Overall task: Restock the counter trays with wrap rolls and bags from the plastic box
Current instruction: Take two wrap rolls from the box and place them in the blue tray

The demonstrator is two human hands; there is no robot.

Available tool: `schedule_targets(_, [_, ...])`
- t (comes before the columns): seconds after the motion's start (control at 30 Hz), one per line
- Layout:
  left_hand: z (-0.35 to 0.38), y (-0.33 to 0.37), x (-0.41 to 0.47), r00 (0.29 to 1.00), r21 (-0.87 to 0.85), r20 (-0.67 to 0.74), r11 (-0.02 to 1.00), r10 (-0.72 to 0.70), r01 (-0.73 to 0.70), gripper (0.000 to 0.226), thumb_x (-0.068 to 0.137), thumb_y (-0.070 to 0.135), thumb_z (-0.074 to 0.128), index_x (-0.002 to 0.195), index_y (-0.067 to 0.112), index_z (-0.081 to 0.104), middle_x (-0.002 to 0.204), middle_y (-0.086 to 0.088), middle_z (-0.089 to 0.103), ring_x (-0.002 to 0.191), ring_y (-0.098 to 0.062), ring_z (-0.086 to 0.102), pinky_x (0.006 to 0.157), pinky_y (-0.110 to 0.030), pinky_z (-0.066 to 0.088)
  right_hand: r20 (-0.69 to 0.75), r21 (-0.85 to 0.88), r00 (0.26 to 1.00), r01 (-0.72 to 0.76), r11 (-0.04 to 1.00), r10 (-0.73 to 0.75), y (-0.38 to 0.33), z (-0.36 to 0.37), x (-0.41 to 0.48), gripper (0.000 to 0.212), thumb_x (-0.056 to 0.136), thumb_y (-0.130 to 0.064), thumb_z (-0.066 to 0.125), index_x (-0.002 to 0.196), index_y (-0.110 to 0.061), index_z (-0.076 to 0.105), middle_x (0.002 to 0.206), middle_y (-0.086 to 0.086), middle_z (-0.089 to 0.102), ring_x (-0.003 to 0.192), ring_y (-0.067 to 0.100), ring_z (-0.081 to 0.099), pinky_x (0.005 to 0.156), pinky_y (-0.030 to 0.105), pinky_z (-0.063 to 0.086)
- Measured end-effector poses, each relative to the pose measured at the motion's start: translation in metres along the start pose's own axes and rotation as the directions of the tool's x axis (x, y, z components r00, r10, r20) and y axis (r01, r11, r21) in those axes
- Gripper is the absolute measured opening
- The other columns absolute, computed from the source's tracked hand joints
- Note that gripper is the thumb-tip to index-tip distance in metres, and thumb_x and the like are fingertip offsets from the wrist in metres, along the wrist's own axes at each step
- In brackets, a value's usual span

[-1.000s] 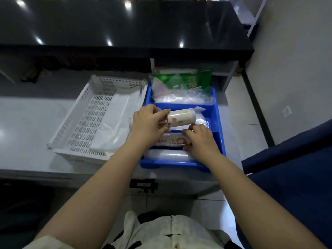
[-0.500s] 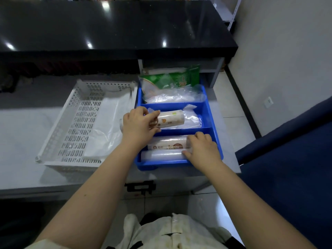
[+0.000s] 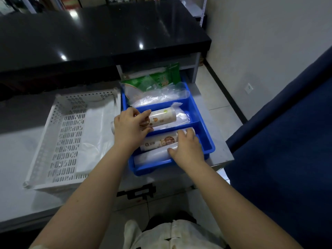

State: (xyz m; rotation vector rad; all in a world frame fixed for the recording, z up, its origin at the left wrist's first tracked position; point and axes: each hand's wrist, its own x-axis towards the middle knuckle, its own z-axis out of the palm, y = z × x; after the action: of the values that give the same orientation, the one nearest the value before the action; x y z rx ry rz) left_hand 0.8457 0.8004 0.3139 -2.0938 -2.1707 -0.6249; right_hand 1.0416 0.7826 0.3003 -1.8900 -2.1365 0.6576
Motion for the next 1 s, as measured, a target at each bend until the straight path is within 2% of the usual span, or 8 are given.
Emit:
schedule_targets(0.13, [-0.012,-0.005,0.006,1.0,0.0,-0.002,1.0,-0.008,0.008,0.056,0.069,0.04,0.081,0.121,0.029,0.063,0.105,-0.008,0.057,0.093,-0.031,0.053,0.082,-0.044,0.043,0.003,0.014,0.997,0.071,0.997,-0.071,-0.001,-0.011,0.004,0.06,0.08,-0.022,0.068,0.132,-0.022,0.039,0.144,0.005,0.03,0.128,0.026,0.03,0.105,0.041,0.038])
schedule_targets(0.27, [-0.024,-0.009,0.01,1.0,0.004,-0.025,1.0,-0.005,0.005,0.054,0.069,0.04,0.081,0.119,0.029,0.064,0.104,-0.009,0.057,0.093,-0.031,0.051,0.081,-0.044,0.042,0.146,-0.117,0.985,0.114,0.987,-0.096,-0.008,-0.027,0.009,0.078,0.073,0.006,0.064,0.137,-0.028,0.033,0.145,0.003,0.026,0.126,0.029,0.027,0.096,0.042,0.043])
schedule_targets(0.37, [-0.03,-0.011,0.009,0.999,0.017,-0.039,1.0,0.003,-0.002,0.054,0.07,0.04,0.08,0.12,0.029,0.063,0.103,-0.007,0.056,0.092,-0.029,0.051,0.081,-0.042,0.042,0.17,-0.322,0.966,0.243,0.915,-0.197,-0.012,-0.034,0.015,0.071,0.073,0.003,0.064,0.134,-0.024,0.038,0.137,0.007,0.036,0.123,0.031,0.028,0.095,0.041,0.041])
schedule_targets(0.47, [-0.033,-0.014,0.004,0.999,0.034,-0.046,0.999,-0.01,0.011,0.055,0.07,0.042,0.078,0.122,0.031,0.061,0.103,-0.005,0.055,0.093,-0.026,0.049,0.081,-0.042,0.04,0.171,-0.535,0.913,0.401,0.744,-0.37,-0.01,-0.037,0.019,0.062,0.075,-0.008,0.067,0.13,-0.022,0.043,0.13,0.008,0.042,0.121,0.031,0.032,0.102,0.042,0.033])
schedule_targets(0.6, [-0.031,-0.015,-0.006,0.999,0.017,-0.035,0.999,-0.033,0.034,0.055,0.07,0.043,0.078,0.122,0.033,0.062,0.105,-0.004,0.056,0.095,-0.026,0.05,0.083,-0.041,0.04,0.155,-0.616,0.844,0.489,0.617,-0.514,-0.002,-0.039,0.019,0.069,0.07,-0.007,0.07,0.13,-0.023,0.039,0.134,0.008,0.037,0.127,0.032,0.027,0.109,0.046,0.02])
schedule_targets(0.73, [-0.026,-0.013,-0.012,0.999,0.015,-0.012,0.999,-0.052,0.052,0.057,0.07,0.044,0.078,0.123,0.034,0.061,0.107,-0.003,0.057,0.096,-0.026,0.051,0.084,-0.041,0.039,0.094,-0.585,0.813,0.512,0.629,-0.574,0.015,-0.049,0.02,0.072,0.072,-0.011,0.071,0.133,-0.023,0.034,0.139,0.004,0.035,0.128,0.028,0.028,0.105,0.04,0.024])
schedule_targets(0.87, [-0.024,-0.013,-0.008,0.997,-0.005,0.003,0.997,-0.073,0.073,0.057,0.07,0.045,0.078,0.124,0.034,0.06,0.11,-0.003,0.056,0.099,-0.026,0.051,0.087,-0.042,0.038,-0.011,-0.529,0.779,0.528,0.664,-0.627,0.024,-0.067,0.022,0.07,0.068,-0.011,0.077,0.128,-0.018,0.043,0.132,0.008,0.047,0.126,0.03,0.038,0.102,0.043,0.034])
schedule_targets(1.0, [-0.024,-0.015,-0.005,0.996,0.001,0.009,0.996,-0.091,0.091,0.057,0.072,0.046,0.075,0.126,0.036,0.058,0.109,-0.002,0.055,0.1,-0.025,0.05,0.085,-0.041,0.039,-0.141,-0.413,0.792,0.499,0.762,-0.594,0.036,-0.095,0.029,0.067,0.071,-0.014,0.075,0.127,-0.024,0.039,0.13,0.002,0.043,0.123,0.022,0.033,0.104,0.042,0.034])
